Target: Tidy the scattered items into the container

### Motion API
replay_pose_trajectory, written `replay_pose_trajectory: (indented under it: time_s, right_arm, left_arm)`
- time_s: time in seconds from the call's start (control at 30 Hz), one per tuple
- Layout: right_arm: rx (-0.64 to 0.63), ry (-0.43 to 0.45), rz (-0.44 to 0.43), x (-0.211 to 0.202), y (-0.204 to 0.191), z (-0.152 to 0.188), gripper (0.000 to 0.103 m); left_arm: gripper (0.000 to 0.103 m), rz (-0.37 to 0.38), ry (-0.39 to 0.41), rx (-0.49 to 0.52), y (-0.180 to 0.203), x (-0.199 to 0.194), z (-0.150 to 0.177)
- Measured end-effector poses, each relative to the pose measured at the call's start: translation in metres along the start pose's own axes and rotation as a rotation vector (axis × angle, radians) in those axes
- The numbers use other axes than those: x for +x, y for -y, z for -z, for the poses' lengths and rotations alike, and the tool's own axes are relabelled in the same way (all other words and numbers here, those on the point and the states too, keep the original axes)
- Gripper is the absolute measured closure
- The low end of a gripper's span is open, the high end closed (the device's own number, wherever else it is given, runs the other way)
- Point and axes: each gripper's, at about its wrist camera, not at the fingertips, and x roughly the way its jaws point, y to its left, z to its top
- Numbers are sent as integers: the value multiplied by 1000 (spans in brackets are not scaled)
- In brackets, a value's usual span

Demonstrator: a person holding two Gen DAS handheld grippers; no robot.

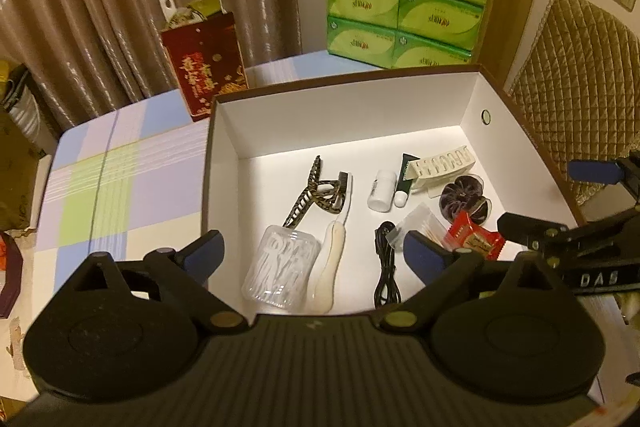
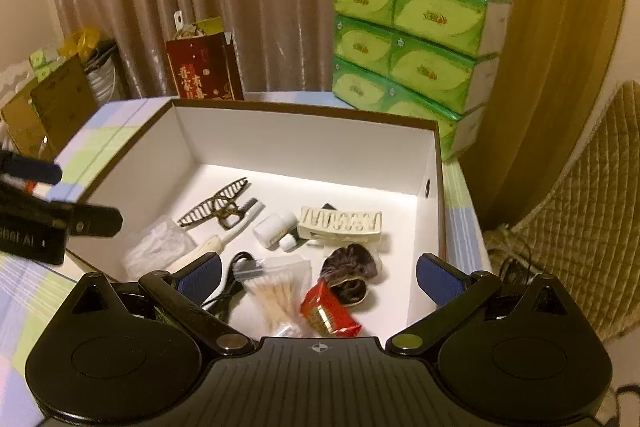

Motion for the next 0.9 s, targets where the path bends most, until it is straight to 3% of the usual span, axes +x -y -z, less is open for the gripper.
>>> replay_pose_trajectory:
  time_s: [0.4,0.9]
  right_arm:
    - [12,3,-1,-29,-12,12,2]
    - [37,26,38,-67,-47,33,2]
  left_arm:
    - [1,-72,44,-33,7,-46,31]
    - [1,-21,77,-23,0,-84,56]
